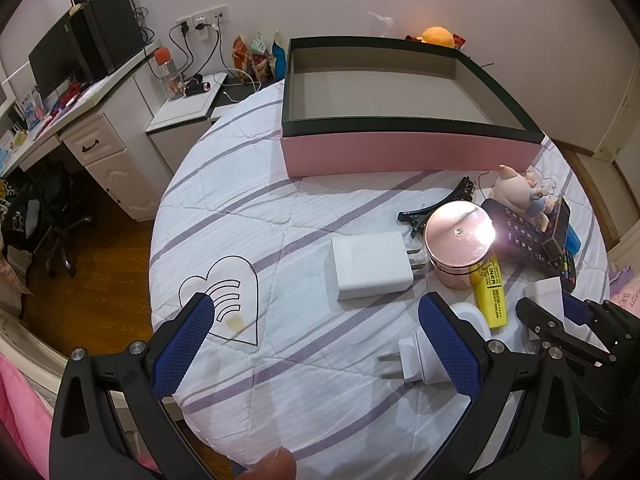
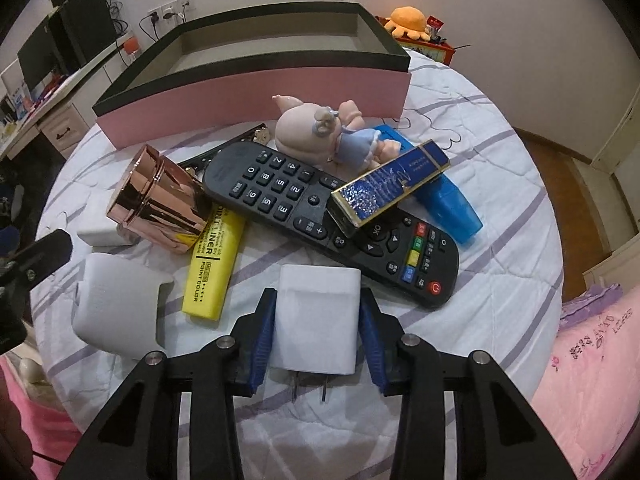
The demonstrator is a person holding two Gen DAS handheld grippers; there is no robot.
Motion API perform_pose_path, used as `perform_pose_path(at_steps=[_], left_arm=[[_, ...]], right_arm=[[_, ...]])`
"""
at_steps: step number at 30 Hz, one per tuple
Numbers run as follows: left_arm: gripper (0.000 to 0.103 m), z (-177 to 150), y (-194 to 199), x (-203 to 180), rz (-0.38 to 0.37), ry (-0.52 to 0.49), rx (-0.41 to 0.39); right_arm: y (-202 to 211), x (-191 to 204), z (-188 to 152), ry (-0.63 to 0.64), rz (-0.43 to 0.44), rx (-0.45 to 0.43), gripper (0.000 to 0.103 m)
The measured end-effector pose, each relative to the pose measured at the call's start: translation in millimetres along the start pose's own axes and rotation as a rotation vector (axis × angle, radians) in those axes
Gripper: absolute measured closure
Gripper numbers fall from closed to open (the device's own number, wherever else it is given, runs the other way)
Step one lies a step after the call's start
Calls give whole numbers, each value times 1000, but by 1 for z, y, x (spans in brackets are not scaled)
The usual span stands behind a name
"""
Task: Organize rigid objects
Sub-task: 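Grasp the white phone charger with the right gripper, then carry the charger into the pink box and open the right gripper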
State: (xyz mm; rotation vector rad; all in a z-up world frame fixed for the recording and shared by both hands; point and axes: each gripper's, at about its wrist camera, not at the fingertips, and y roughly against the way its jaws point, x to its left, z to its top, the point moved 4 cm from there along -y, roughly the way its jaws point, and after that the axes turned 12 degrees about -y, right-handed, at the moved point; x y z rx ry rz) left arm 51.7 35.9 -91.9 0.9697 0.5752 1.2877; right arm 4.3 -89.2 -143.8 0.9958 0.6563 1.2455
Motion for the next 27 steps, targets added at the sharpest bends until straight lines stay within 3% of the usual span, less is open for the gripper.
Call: perform_pose_path(at_steps=[8, 13, 20, 27], left_arm=[[0, 7, 4, -6, -16, -12, -13], [0, 27, 14, -1, -23, 3, -49], [0, 68, 22, 21, 4, 40, -98], [0, 114, 5, 28, 23, 33, -103]], right_arm=[[18, -2, 7, -7, 48, -14, 63], [42, 6, 28, 21, 81, -60, 63], [63, 34, 101, 94, 127, -158, 63], [28, 66, 181, 132, 149, -153, 63]])
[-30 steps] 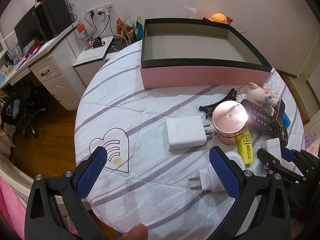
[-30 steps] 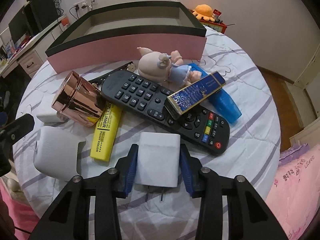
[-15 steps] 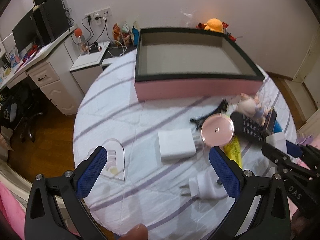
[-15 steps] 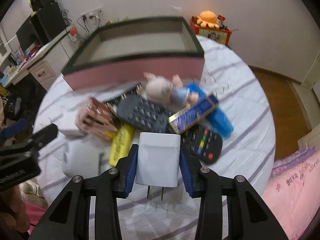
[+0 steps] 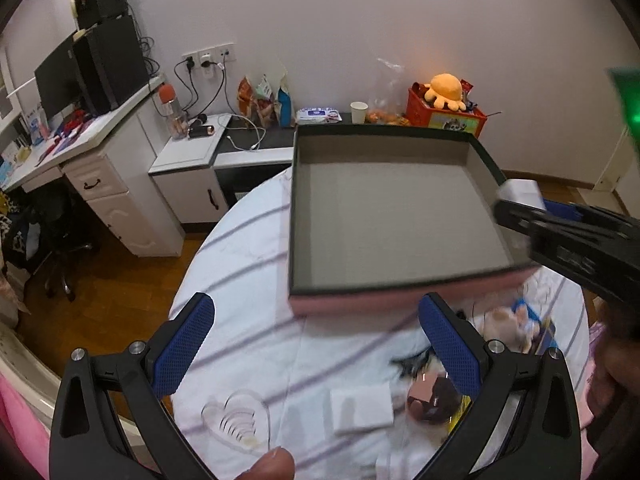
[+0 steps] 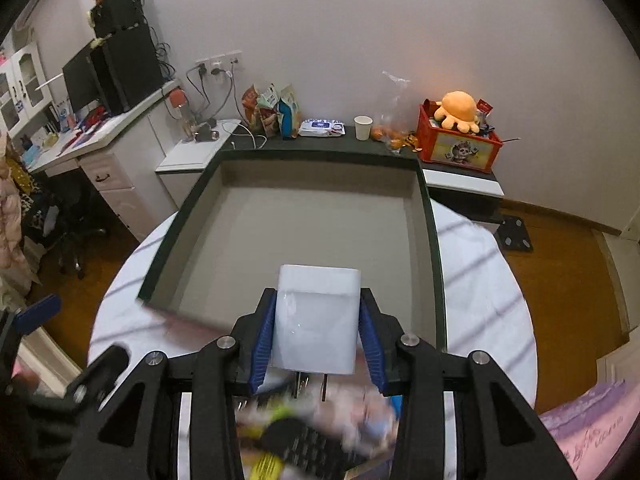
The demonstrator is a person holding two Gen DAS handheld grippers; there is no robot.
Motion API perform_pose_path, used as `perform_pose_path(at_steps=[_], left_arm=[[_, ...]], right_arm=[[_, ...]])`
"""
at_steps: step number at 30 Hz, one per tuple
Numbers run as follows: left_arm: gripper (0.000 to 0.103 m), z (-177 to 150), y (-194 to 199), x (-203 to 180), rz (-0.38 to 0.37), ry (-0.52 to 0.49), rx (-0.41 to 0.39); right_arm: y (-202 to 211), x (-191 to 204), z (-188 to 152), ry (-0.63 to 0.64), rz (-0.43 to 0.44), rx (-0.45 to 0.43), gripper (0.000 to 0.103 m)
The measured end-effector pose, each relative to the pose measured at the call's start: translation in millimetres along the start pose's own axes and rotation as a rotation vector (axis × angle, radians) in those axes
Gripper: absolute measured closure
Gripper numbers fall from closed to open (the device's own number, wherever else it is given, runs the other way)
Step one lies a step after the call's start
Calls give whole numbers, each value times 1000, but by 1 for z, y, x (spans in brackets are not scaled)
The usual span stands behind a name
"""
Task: Organize rigid objects
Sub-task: 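Carry the charger into the pink box and open the right gripper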
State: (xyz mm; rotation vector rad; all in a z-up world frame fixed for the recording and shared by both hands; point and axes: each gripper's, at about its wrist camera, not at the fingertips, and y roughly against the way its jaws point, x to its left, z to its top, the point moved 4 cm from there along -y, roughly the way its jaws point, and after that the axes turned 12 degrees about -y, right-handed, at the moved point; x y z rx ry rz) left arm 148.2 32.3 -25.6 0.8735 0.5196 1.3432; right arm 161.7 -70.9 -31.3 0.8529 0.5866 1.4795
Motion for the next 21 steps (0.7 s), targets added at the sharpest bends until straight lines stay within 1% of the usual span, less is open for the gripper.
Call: perform_pose_path(at_steps=[2, 5, 10, 15, 18, 19, 20, 21], left_arm=[[0, 10, -9, 0, -1, 1, 4], [0, 19, -24, -4, -5, 0, 15], [0, 24, -41, -14, -29, -10, 31], [0, 23, -49, -17, -29, -19, 40], [0, 22, -49, -16, -23, -15, 41], [0, 21, -48, -14, -22, -13, 42], [0, 20, -47, -14, -21, -11, 42], [0, 20, -47, -13, -19, -9, 41]], right_arm=[[-19, -3, 12, -6, 1, 19, 63], [-56, -8, 24, -12, -9, 77, 63], [-99, -21, 23, -25, -33, 159, 63], [-115, -29, 18, -37, -48, 204, 62], [-117, -31, 18, -46, -54, 208, 61], [-118, -32, 18, -48, -61, 205, 53], [-117, -34, 18, -50, -67, 202, 41], [-116, -34, 18, -49, -64, 194, 38]])
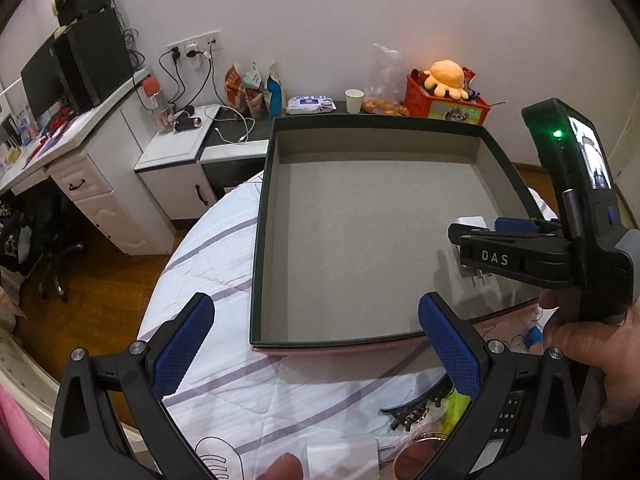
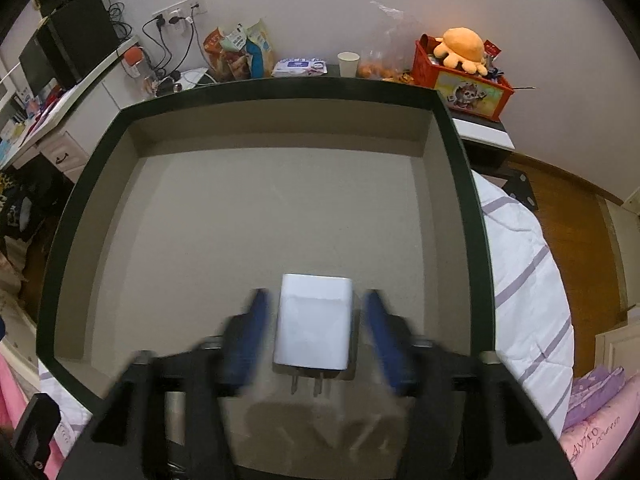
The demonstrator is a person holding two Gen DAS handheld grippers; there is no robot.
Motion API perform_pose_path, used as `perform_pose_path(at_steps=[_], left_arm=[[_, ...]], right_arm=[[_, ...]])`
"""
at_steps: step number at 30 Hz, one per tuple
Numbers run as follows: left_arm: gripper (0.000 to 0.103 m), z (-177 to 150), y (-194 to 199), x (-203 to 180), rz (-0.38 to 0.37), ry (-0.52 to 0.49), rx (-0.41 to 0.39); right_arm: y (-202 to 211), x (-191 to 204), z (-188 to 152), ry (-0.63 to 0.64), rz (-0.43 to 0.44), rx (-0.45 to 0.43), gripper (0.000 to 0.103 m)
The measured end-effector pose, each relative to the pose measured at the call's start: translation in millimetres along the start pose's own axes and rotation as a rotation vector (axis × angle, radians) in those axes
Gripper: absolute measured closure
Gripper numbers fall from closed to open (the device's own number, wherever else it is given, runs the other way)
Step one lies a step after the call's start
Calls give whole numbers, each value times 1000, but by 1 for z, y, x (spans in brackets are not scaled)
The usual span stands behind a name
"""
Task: Organize rigid objects
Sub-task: 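Carry the charger into the pink box and open the right gripper, then grasp the white plug-in night light with the left gripper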
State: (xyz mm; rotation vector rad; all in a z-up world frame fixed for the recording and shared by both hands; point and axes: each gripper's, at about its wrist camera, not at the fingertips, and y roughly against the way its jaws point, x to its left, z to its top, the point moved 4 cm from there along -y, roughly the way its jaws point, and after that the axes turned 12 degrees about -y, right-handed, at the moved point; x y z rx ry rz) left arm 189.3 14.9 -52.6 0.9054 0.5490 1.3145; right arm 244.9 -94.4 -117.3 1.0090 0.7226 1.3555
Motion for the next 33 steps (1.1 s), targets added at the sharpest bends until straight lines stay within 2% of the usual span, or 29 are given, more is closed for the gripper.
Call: perform_pose_path(at_steps=[3, 8, 11, 15, 18, 25, 33], left_arm=[[0, -2, 3, 1, 2, 3, -2], [0, -6, 15, 1, 9, 11, -11], [0, -9, 29, 0, 8, 5, -34], [0, -25, 45, -7, -12, -15, -41], [0, -43, 48, -17, -35, -26, -16], [0, -84, 45, -35, -74, -51, 46], [0, -99, 34, -35, -79, -43, 93]], right_arm=[[7, 2, -2, 7, 5, -22, 27], [29, 3, -3, 6, 9, -72, 25], [59, 4, -9, 0, 38, -131, 25], [108, -3, -33, -8, 62, -225, 22], [129, -10, -59, -24, 73, -248, 22], [143, -31, -108, -91, 112, -243, 22], [133, -47, -125, -121, 137, -209, 22]])
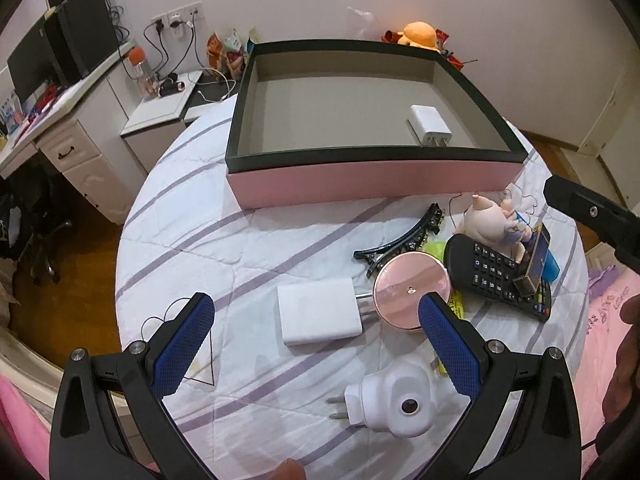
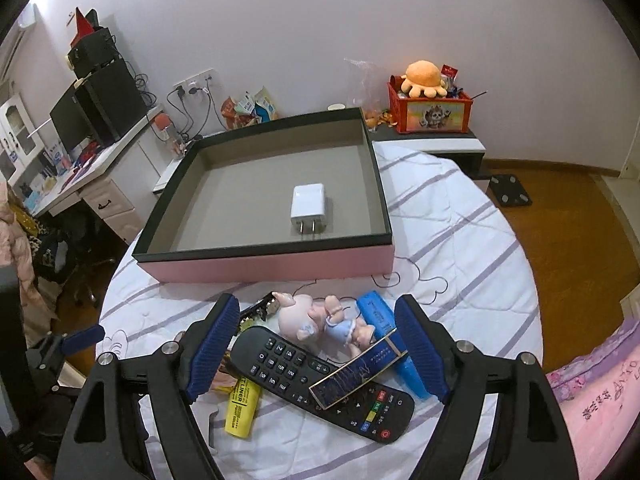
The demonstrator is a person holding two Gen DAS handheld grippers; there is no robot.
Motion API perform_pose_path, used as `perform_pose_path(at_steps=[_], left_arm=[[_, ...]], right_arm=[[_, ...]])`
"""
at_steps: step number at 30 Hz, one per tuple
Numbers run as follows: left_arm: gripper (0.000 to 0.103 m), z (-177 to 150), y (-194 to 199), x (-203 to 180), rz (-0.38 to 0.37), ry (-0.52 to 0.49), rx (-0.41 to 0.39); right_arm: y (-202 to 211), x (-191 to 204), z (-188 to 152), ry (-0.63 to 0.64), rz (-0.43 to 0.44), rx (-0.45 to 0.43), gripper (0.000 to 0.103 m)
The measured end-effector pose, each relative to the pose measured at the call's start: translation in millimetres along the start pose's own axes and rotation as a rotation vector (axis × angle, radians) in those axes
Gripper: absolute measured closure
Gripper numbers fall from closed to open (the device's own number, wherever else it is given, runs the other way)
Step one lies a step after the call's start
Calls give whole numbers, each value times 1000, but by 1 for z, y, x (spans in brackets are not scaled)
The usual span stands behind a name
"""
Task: Organize rigid objects
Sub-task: 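Grasp the white plug-in night light with the left gripper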
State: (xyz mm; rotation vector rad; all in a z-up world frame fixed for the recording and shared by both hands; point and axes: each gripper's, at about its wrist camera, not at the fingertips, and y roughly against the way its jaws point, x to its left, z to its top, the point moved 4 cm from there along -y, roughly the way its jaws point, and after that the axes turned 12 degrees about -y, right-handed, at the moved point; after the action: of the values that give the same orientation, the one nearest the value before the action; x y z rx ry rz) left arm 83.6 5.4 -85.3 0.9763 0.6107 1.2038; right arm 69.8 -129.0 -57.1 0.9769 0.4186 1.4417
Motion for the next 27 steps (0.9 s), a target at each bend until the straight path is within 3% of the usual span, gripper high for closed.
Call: perform_pose_path(at_steps=[8, 18, 23, 27], left_arm=[[0, -25, -5, 5, -19, 11, 42], [0, -35, 11, -15, -72, 28, 33], [0, -46, 3, -37, -117, 0, 89], [0, -52, -4, -45, -108, -10, 110]], right_arm=[[-5, 4, -8, 14, 6, 19, 22], [-6, 12, -15, 34, 17, 36, 22], [-4, 5, -17, 19, 17, 33, 22], [0, 0, -19, 14, 21, 30, 22]])
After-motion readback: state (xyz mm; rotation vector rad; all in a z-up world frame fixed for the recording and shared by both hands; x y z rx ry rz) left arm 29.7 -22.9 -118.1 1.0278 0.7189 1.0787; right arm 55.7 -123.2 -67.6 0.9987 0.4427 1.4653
